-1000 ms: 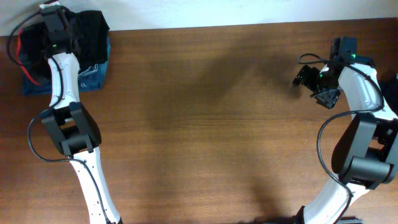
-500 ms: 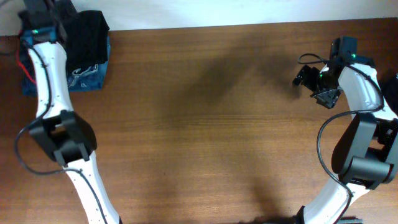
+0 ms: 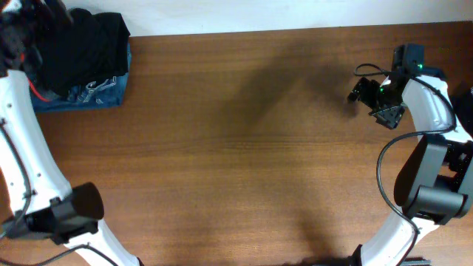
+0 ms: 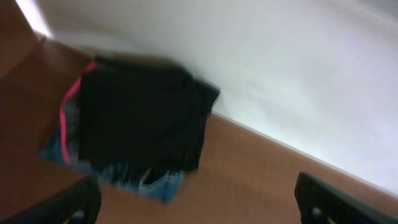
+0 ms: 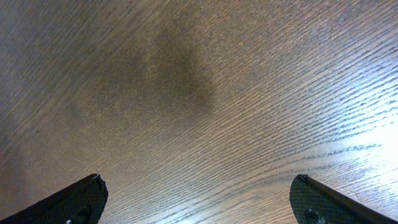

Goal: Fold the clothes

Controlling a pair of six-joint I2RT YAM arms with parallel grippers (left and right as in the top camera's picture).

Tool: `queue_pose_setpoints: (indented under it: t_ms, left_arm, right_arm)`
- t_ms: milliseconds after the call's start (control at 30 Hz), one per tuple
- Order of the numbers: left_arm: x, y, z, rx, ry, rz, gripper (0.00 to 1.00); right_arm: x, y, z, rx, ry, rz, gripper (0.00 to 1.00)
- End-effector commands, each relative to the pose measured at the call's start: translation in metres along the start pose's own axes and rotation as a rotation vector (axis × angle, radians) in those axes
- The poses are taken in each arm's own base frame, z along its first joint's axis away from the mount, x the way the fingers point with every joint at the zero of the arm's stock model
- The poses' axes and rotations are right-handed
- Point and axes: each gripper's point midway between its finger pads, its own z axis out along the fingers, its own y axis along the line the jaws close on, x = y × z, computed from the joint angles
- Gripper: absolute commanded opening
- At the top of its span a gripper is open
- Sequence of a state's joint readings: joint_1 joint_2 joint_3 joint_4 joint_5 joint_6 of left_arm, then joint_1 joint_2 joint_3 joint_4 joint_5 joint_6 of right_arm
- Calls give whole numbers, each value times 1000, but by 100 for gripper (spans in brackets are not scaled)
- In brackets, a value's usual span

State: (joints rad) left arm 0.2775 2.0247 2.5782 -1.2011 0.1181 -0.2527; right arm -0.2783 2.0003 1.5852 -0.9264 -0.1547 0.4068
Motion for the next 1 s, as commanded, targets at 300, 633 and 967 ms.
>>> queue_pose_setpoints:
  t_ms: [300, 633, 967]
  left_arm:
    - [45, -66, -142, 354, 31, 447, 99]
    - [73, -84, -237, 447, -59, 583, 99]
    - [120, -132, -339, 803, -188, 735, 99]
  right_arm:
    - [1, -4, 3, 14, 6, -5, 99]
    - [1, -4, 3, 13, 5, -5, 99]
    - [1, -4, 3, 13, 5, -5, 99]
